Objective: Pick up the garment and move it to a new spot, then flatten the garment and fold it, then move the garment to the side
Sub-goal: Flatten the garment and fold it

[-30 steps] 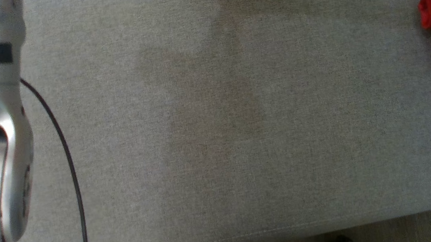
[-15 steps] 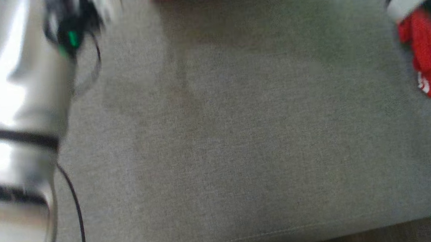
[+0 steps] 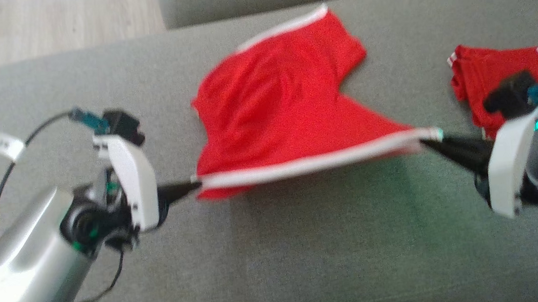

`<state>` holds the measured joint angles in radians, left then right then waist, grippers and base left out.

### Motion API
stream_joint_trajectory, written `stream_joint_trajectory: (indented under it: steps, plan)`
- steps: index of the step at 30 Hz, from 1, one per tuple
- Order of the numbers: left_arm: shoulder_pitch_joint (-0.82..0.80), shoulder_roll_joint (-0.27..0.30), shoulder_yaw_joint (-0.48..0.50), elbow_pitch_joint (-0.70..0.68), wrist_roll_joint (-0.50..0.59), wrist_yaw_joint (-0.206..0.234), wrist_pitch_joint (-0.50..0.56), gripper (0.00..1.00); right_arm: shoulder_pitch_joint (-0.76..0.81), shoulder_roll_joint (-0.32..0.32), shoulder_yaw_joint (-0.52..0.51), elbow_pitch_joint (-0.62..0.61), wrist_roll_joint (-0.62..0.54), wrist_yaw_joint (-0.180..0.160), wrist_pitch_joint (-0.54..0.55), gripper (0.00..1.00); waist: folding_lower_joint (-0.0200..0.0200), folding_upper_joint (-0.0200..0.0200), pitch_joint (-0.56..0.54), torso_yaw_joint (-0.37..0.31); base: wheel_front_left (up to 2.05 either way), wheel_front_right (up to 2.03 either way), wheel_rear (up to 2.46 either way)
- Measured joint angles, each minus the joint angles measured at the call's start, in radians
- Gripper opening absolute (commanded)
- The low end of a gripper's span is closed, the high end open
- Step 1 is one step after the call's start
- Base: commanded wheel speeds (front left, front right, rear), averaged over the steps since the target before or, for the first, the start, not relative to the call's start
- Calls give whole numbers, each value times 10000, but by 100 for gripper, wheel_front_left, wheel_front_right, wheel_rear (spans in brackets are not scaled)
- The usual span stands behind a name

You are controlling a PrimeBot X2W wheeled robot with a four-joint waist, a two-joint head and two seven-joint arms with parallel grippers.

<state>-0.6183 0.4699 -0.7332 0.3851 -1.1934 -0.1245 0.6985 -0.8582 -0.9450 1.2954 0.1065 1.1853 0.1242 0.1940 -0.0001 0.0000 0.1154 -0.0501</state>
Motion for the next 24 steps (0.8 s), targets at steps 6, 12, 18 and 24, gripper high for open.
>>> stream_joint_trajectory:
  steps: [6, 12, 18, 24]
  plan:
    - [1672, 1198, 0, -2140, -1118, 215, 1037, 0, 1240, -1055, 0, -1783, 614, 0, 1174, 0, 0, 0, -711, -58, 0, 0, 0]
    - [2946, 2052, 71, -3906, -1858, 754, 1361, 0, 1930, -1645, -52, -2412, 878, 0, 1360, 0, 0, 0, -691, -88, 0, 0, 0]
    - [2276, 2094, 364, -4366, -2178, 1179, 1879, 0, 1068, -1369, -767, -2150, 1103, 0, 1181, 0, 0, 0, -103, 60, 0, 0, 0]
    - [457, 1423, 709, -3739, -2353, 1509, 2161, 0, -688, -752, -1206, -905, 1645, 0, 1335, 0, 0, 0, 856, 323, 0, 0, 0]
